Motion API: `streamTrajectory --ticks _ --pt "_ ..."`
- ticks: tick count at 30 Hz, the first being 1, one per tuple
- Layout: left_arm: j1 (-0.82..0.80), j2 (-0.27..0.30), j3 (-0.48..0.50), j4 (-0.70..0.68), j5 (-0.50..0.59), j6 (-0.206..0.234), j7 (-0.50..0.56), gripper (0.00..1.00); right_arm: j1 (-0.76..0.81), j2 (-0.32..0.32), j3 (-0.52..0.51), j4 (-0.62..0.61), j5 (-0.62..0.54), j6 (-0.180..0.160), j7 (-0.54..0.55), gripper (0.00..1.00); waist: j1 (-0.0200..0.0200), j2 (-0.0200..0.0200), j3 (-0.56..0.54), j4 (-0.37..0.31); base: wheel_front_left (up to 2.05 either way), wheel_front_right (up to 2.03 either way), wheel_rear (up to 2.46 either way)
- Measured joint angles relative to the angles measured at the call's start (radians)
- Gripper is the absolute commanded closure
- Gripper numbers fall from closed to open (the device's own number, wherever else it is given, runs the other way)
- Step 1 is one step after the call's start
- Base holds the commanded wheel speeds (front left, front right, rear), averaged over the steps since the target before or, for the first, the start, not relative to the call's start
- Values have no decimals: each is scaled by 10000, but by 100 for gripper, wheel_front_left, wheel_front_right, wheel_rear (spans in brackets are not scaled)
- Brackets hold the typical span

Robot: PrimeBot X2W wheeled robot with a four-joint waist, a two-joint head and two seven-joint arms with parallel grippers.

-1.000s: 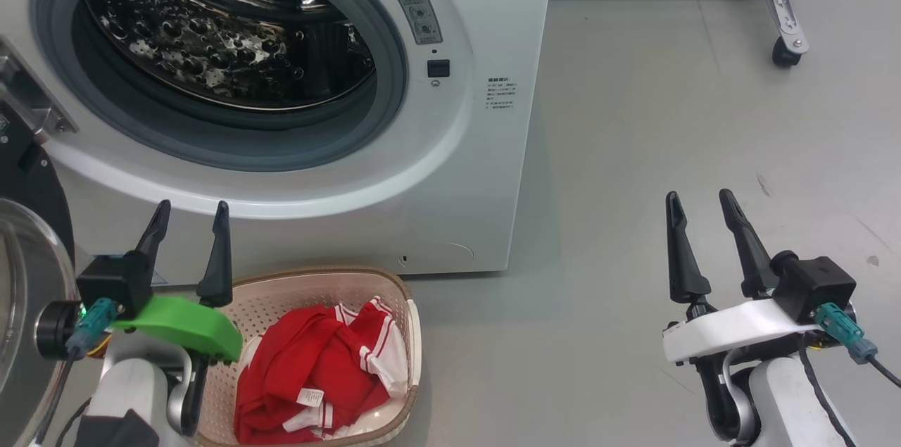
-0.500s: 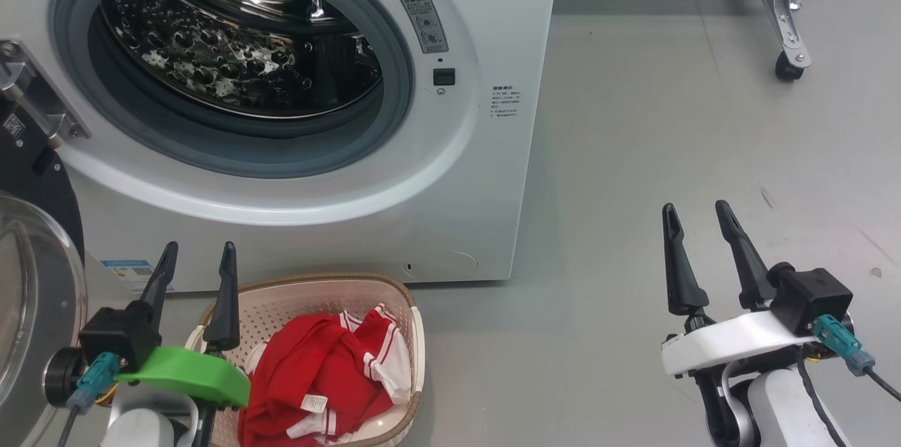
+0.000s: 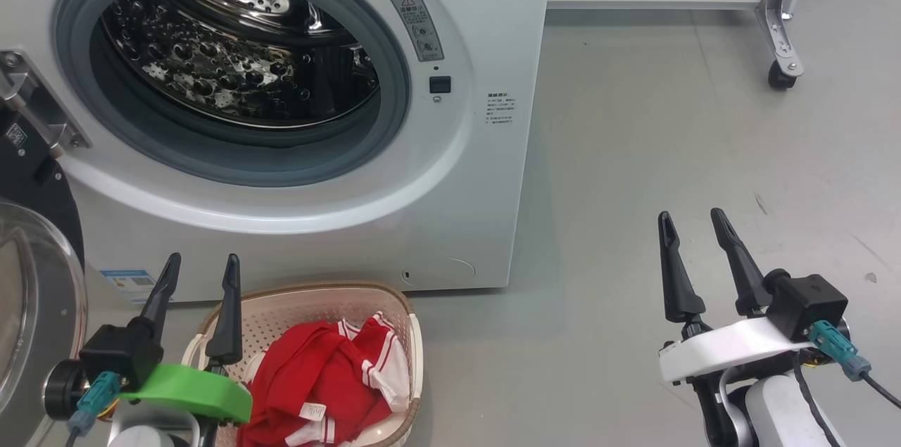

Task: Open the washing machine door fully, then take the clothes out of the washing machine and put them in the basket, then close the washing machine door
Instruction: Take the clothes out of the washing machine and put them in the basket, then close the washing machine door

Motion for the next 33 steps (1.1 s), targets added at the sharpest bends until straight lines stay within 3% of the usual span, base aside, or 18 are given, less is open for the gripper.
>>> streamTrajectory --ticks 33 --pt "448 -27 -12 -732 2 0 0 0 103 -23 19 -10 27 0 0 0 0 0 58 -25 0 0 0"
